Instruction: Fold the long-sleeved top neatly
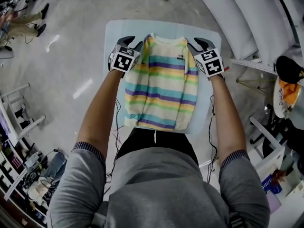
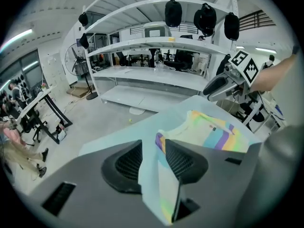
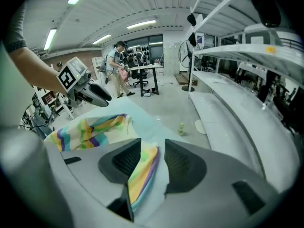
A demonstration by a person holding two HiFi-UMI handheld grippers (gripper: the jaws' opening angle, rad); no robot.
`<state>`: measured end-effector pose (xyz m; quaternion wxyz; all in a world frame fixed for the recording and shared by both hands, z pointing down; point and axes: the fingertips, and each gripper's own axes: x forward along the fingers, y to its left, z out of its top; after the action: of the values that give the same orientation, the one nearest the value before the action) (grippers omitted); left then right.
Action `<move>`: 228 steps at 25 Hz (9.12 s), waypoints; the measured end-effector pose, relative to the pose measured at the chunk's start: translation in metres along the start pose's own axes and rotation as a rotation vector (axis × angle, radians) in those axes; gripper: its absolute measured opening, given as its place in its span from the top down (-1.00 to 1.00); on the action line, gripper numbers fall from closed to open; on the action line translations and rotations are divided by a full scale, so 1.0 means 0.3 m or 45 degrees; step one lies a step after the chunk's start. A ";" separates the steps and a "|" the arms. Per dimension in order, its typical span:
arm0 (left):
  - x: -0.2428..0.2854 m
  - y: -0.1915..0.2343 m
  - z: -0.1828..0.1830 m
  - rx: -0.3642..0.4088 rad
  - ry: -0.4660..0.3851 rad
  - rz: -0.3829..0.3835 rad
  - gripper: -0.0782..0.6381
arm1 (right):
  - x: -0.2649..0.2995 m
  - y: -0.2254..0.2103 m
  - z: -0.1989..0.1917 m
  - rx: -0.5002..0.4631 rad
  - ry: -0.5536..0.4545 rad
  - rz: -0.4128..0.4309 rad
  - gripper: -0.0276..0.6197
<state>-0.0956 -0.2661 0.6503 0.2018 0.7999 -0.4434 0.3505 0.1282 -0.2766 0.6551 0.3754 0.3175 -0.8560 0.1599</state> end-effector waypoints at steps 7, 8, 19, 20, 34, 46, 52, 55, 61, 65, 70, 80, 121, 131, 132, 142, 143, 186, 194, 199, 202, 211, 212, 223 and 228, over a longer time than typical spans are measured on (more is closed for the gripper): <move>-0.106 -0.055 -0.145 -0.118 0.098 -0.023 0.14 | -0.101 0.027 -0.195 0.250 0.035 -0.108 0.37; -0.108 -0.075 -0.179 -0.132 0.118 -0.040 0.08 | -0.109 0.034 -0.243 0.303 0.053 -0.124 0.37; -0.087 -0.145 -0.467 -0.116 0.227 -0.039 0.38 | -0.078 0.147 -0.559 0.539 0.257 -0.193 0.49; -0.086 -0.130 -0.464 -0.088 0.224 -0.030 0.45 | -0.074 0.146 -0.557 0.546 0.255 -0.195 0.54; -0.106 0.182 -0.393 0.127 0.187 -0.146 0.68 | -0.166 -0.061 -0.576 0.347 0.347 -0.349 0.88; -0.017 0.296 -0.314 -0.105 0.210 -0.220 0.20 | -0.135 -0.257 -0.486 0.230 0.339 -0.452 0.51; -0.097 0.281 -0.279 -0.172 0.106 -0.106 0.06 | -0.151 -0.192 -0.423 0.283 0.270 -0.419 0.16; -0.160 0.268 -0.269 -0.258 0.043 -0.045 0.04 | -0.174 -0.128 -0.396 0.282 0.239 -0.415 0.15; -0.238 0.112 -0.220 -0.224 -0.013 -0.034 0.04 | -0.219 0.019 -0.352 0.323 0.175 -0.381 0.14; -0.178 -0.034 -0.248 -0.138 0.041 -0.089 0.04 | -0.218 0.131 -0.380 0.371 0.171 -0.350 0.14; -0.076 -0.038 -0.339 -0.019 0.132 0.006 0.55 | -0.213 0.231 -0.444 0.429 0.170 -0.323 0.14; -0.200 0.302 -0.287 0.084 0.124 0.176 0.70 | -0.235 0.256 -0.533 0.483 0.196 -0.338 0.14; -0.572 -0.433 -1.059 -0.318 0.355 -0.101 0.25 | -0.311 0.903 -0.923 0.341 0.400 -0.075 0.43; -0.626 -0.472 -1.071 -0.382 0.271 -0.054 0.68 | -0.433 0.874 -0.930 0.380 0.332 -0.128 0.81; -0.639 -0.478 -1.068 -0.388 0.263 -0.057 0.68 | -0.468 0.865 -0.943 0.399 0.324 -0.152 0.81; -0.739 -0.550 -1.172 -0.392 0.312 -0.055 0.69 | -0.723 0.875 -1.164 0.680 0.301 -0.277 0.81; -0.746 -0.559 -1.193 -0.390 0.328 -0.055 0.69 | -0.723 0.889 -1.184 0.694 0.316 -0.270 0.81; -0.625 -0.194 -1.007 -0.420 0.308 -0.025 0.22 | -0.444 0.828 -0.604 0.601 0.252 -0.149 0.13; -0.570 0.092 -0.673 -0.350 0.082 0.080 0.24 | -0.347 0.779 -0.479 0.576 0.230 -0.145 0.13; -0.435 0.227 -0.472 -0.266 0.030 0.080 0.26 | -0.310 0.752 -0.437 0.575 0.241 -0.149 0.13; -0.357 0.257 -0.391 -0.224 0.019 0.055 0.26 | -0.296 0.736 -0.436 0.578 0.252 -0.160 0.13; -0.124 0.198 -0.321 0.093 0.137 0.027 0.49 | -0.262 0.686 -0.465 0.627 0.231 -0.155 0.15; -0.105 0.178 -0.323 0.153 0.162 0.024 0.54 | -0.255 0.677 -0.470 0.627 0.231 -0.147 0.15; -0.028 -0.017 -0.400 0.221 0.265 -0.089 0.41 | -0.226 0.612 -0.520 0.583 0.264 -0.084 0.15; 0.005 0.002 -0.436 0.192 0.321 -0.059 0.40 | -0.225 0.595 -0.539 0.588 0.272 -0.071 0.15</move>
<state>-0.1455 -0.1845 0.7394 0.2033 0.7724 -0.3683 0.4758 0.1321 -0.0317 0.7066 0.3855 0.3996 -0.7431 0.3736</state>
